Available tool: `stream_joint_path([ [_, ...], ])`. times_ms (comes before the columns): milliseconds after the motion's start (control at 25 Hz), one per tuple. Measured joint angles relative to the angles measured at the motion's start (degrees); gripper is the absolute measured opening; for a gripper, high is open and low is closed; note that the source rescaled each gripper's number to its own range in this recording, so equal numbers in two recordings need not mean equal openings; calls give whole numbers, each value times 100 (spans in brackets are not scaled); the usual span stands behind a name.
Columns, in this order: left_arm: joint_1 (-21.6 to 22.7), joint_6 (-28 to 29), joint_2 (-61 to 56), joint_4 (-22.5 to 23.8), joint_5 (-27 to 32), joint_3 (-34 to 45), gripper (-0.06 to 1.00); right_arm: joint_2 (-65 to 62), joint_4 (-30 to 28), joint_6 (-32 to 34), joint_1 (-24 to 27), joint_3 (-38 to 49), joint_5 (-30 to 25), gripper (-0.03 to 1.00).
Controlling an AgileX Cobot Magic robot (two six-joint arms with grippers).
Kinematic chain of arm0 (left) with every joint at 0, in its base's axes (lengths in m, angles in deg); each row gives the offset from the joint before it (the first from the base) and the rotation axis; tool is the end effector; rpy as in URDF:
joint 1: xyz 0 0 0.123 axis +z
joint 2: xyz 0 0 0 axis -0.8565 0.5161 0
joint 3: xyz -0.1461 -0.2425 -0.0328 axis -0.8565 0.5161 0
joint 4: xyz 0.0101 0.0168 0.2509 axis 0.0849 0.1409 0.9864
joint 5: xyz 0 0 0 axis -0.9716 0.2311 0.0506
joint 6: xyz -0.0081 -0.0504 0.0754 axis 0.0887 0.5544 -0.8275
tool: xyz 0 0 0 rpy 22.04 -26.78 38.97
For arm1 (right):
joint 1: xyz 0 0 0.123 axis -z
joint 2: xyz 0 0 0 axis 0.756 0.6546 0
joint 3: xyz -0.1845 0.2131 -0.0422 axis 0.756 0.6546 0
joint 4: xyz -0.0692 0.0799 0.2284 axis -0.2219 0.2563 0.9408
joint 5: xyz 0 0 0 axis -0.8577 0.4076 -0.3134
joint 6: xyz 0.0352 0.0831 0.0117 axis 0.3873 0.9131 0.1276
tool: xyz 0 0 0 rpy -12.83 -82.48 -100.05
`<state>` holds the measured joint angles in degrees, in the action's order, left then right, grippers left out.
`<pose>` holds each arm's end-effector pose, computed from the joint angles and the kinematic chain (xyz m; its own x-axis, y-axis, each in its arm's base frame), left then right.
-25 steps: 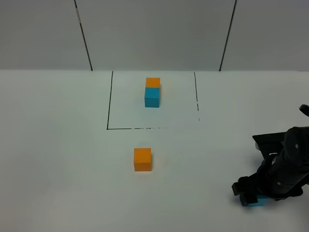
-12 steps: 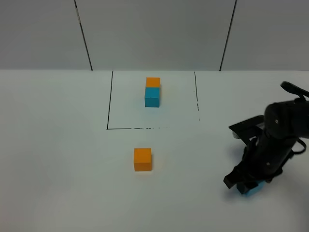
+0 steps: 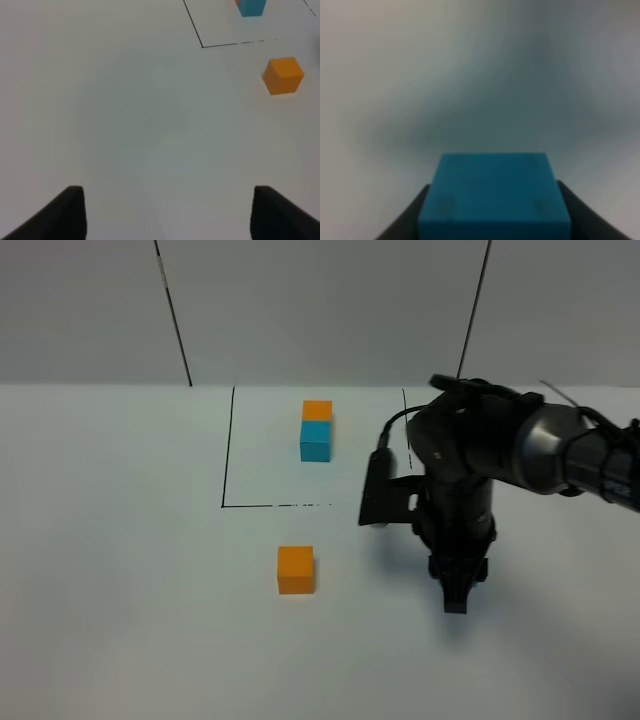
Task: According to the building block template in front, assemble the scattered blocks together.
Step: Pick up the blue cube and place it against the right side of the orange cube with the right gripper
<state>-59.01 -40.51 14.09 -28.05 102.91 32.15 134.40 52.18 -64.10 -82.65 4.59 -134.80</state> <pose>-0.0064 -0.0138 0.2811 -0.4146 0.0683 -0.9074 0.1679 0.9858 -0.0026 0.3440 0.2028 0.1624 -0.0973 -0.9813 0.1661 -0.9844 0.0702 -0.1616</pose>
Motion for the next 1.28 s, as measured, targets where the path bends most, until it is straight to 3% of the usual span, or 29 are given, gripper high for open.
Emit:
stream_joint_path([
  [320,0,0,0,0,0,0,49,954,541,-924,-411,-1368,-173,15],
  [680,0,-7,0,0,0,0,49,1797,626,-1027,-555,-2570,-699,15],
  [960,0,-7,0,0,0,0,49,2032,998,-909,-666,-2734,-676,15],
  [1280,0,-7,0,0,0,0,49,2032,1040,-738,-670,-2734,-399,15],
])
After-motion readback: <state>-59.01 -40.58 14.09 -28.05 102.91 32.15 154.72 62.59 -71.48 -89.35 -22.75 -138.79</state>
